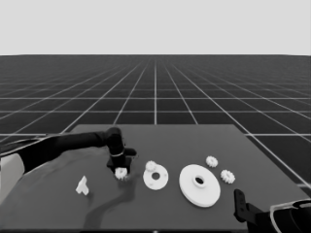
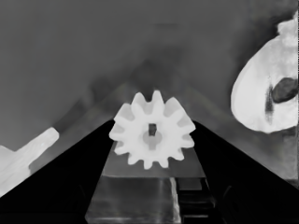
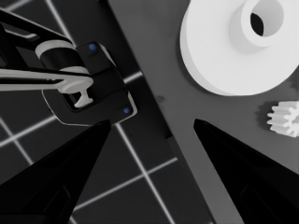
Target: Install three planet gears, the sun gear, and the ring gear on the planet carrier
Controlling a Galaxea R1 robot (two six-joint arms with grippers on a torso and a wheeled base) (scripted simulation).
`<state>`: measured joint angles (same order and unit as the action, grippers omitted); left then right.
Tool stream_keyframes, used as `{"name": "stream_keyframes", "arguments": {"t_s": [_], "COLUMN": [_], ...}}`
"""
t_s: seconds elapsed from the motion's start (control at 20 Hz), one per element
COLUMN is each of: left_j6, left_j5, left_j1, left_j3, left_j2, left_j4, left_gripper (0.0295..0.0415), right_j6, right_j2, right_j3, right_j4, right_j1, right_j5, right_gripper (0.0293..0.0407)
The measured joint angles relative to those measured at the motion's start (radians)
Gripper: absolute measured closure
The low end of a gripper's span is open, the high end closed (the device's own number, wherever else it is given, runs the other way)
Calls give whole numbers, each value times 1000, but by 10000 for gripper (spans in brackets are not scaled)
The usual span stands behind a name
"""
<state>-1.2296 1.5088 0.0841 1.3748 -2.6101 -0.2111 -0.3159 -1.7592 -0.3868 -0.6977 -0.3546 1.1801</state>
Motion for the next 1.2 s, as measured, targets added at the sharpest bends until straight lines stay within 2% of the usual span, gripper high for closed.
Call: {"name": "stream_keyframes", "arguments": {"t_s": [0.05, 0.1, 0.2, 0.45, 0.55, 0.65, 0.95, 1.0, 1.05, 1.1, 1.2], "left_j6": [-28, -29, -19, -9, -256, -316, -338, -345, -322, -294, -260], "left_j5": [37, 52, 65, 73, 65, 62, 62, 62, 61, 52, 37], "left_j1": [-129, -207, -275, -304, -307, -309, -310, -168, -45, 21, 75], "left_j3": [-50, -50, -31, -15, -62, -34, -8, -14, 14, 51, 98], "left_j2": [16, 16, 9, 3, -187, -286, -334, -332, -337, -343, -352], "left_j4": [100, 164, 223, 251, 257, 259, 260, 87, -17, -75, -124], "left_gripper": [398, 398, 398, 398, 398, 398, 398, 398, 398, 398, 398], "right_j6": [0, 0, 0, 0, 0, 0, 0, 0, 0, 0, 0], "right_j2": [0, 0, 0, 0, 0, 0, 0, 0, 0, 0, 0], "right_j3": [0, 0, 0, 0, 0, 0, 0, 0, 0, 0, 0], "right_j4": [0, 0, 0, 0, 0, 0, 0, 0, 0, 0, 0], "right_j1": [0, 0, 0, 0, 0, 0, 0, 0, 0, 0, 0], "right_j5": [0, 0, 0, 0, 0, 0, 0, 0, 0, 0, 0], "right_gripper": [315, 315, 315, 315, 315, 315, 315, 315, 315, 315, 315]}}
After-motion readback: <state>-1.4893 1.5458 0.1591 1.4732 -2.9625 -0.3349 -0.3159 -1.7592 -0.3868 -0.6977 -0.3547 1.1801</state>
